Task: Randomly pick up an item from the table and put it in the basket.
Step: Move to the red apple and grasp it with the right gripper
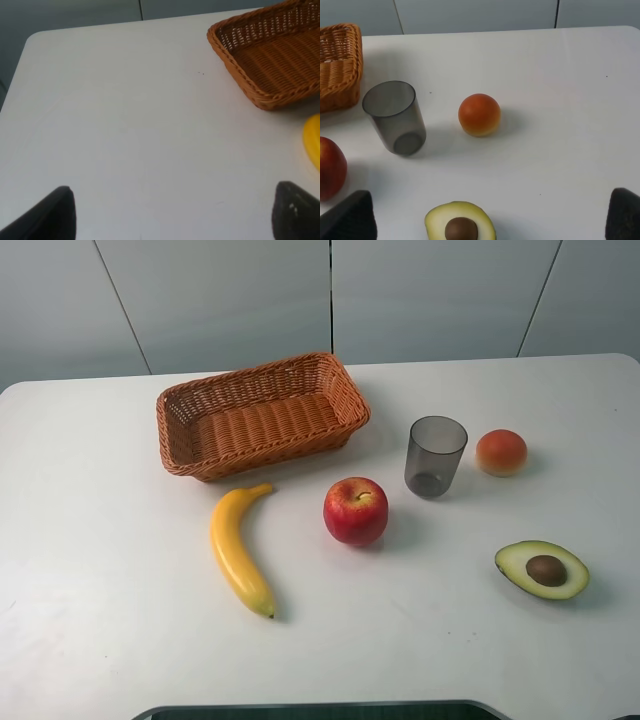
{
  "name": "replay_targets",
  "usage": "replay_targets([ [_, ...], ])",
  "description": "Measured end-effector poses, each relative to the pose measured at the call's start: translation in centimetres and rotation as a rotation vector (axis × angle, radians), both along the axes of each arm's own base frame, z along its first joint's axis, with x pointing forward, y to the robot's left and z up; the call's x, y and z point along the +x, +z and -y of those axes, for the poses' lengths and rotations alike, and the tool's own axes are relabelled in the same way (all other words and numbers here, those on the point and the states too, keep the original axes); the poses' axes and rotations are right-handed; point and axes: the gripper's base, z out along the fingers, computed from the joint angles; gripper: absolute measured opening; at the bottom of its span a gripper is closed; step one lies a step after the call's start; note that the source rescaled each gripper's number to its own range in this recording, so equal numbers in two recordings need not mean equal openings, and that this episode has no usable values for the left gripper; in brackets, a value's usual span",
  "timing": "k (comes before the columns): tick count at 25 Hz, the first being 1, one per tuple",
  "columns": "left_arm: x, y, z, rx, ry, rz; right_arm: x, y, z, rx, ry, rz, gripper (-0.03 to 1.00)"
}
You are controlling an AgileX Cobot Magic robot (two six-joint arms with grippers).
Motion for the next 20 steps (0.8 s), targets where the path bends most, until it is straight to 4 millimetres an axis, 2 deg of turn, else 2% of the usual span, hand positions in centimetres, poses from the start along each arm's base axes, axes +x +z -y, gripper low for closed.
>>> replay_targets([
  [20, 0.0, 0.0, 0.0, 0.0, 0.0, 0.0, -0.02, 0.03, -0.36, 0.035, 0.026, 0.0, 0.95],
])
